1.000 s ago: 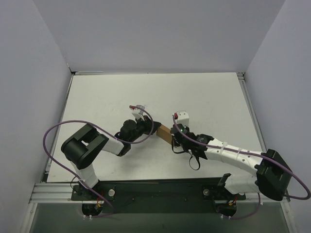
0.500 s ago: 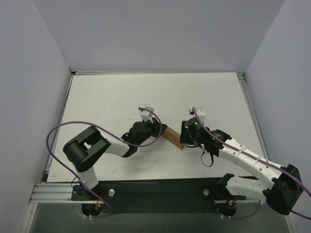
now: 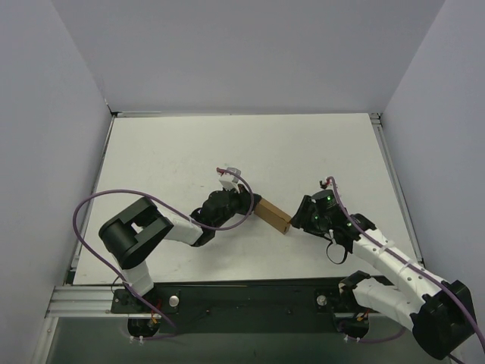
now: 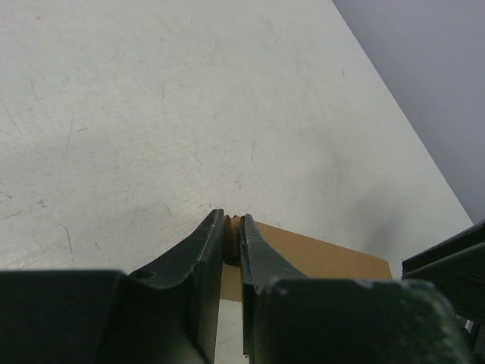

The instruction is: Fold the paper box

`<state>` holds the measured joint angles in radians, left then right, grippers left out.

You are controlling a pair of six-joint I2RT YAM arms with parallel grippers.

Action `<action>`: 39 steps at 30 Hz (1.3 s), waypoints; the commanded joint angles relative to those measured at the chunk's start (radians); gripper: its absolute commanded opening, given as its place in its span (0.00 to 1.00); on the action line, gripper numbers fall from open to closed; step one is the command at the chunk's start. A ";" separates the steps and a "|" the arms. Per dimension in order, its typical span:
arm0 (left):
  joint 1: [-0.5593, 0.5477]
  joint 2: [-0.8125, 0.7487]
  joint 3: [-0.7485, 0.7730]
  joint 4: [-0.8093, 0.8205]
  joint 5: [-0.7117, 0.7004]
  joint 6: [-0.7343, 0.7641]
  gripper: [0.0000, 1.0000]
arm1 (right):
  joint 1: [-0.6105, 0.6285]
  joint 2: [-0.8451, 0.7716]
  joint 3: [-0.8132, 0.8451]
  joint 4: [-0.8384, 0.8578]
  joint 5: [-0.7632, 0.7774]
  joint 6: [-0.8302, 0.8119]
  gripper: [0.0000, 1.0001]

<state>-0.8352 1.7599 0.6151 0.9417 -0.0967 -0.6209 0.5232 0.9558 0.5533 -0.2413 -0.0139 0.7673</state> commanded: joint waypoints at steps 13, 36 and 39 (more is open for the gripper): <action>-0.025 0.084 -0.078 -0.417 0.018 0.061 0.15 | -0.028 -0.003 -0.049 0.134 -0.077 0.069 0.38; -0.036 0.089 -0.110 -0.377 0.008 0.044 0.15 | 0.004 0.081 -0.108 0.019 0.045 -0.022 0.12; -0.044 0.044 -0.161 -0.321 -0.003 0.047 0.15 | 0.017 0.035 -0.112 0.039 0.032 -0.014 0.12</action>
<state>-0.8459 1.7569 0.5846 0.9703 -0.1246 -0.6216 0.5255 0.9798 0.4980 -0.0708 -0.0669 0.7876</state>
